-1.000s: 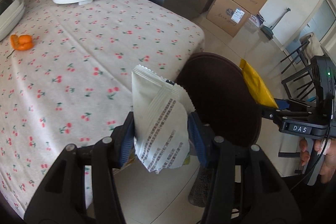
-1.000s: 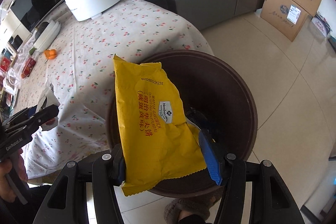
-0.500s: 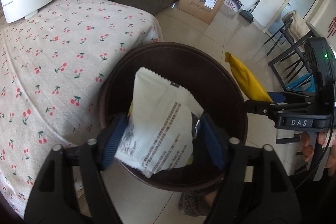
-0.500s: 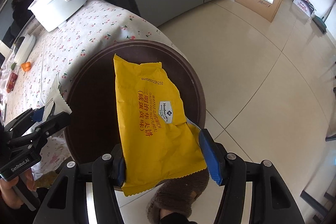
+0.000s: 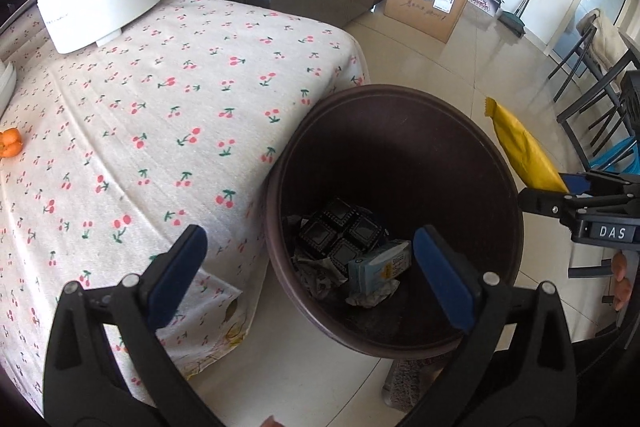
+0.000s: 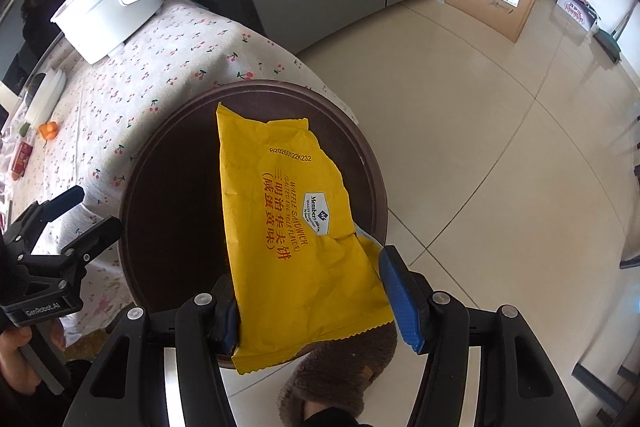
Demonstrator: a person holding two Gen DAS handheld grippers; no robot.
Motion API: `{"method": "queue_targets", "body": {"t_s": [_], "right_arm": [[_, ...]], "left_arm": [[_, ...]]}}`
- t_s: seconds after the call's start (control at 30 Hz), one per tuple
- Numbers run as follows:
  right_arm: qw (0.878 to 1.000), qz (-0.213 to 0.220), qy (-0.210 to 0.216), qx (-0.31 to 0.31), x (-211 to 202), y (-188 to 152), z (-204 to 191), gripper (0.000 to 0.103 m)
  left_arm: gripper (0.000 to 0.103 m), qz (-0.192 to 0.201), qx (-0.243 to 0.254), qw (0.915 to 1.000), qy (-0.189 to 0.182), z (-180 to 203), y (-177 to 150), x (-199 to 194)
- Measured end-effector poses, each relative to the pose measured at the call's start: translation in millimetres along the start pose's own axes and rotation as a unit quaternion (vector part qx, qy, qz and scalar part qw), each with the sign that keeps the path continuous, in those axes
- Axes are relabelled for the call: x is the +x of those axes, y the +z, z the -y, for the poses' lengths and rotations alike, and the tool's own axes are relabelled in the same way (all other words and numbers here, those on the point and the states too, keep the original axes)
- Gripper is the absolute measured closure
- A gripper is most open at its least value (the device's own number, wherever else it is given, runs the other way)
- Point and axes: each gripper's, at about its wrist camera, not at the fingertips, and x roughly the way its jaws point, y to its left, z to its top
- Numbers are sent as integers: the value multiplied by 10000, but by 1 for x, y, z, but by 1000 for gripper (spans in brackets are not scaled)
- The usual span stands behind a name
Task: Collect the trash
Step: 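Open the right tool over the bin to drop the yellow packet, then grasp the orange pepper with the right tool while the left tool grasps the red can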
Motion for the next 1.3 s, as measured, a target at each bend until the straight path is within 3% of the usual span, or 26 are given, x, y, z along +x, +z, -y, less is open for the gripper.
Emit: {"method": "queue_targets", "body": {"t_s": [0.1, 0.17, 0.2, 0.43, 0.67, 1.3], "right_arm": [[9999, 114, 70, 30, -5, 1, -3, 38], [9995, 285, 7, 112, -10, 2, -3, 17], [9992, 381, -17, 150, -10, 4, -5, 14], [9989, 405, 131, 193, -14, 13, -16, 12], [9987, 386, 341, -52, -15, 21, -54, 7], [9897, 523, 958, -929, -16, 44, -235, 6]], "left_arm": [[1, 37, -83, 10000, 15, -8, -1, -7], [1, 69, -146, 9999, 54, -15, -2, -12], [1, 83, -183, 9998, 75, -19, -2, -15], [1, 143, -485, 9983, 304, -53, -8, -36], [1, 146, -867, 9942, 618, -99, -20, -63], [1, 325, -2111, 9665, 1424, -246, -84, -144]]}}
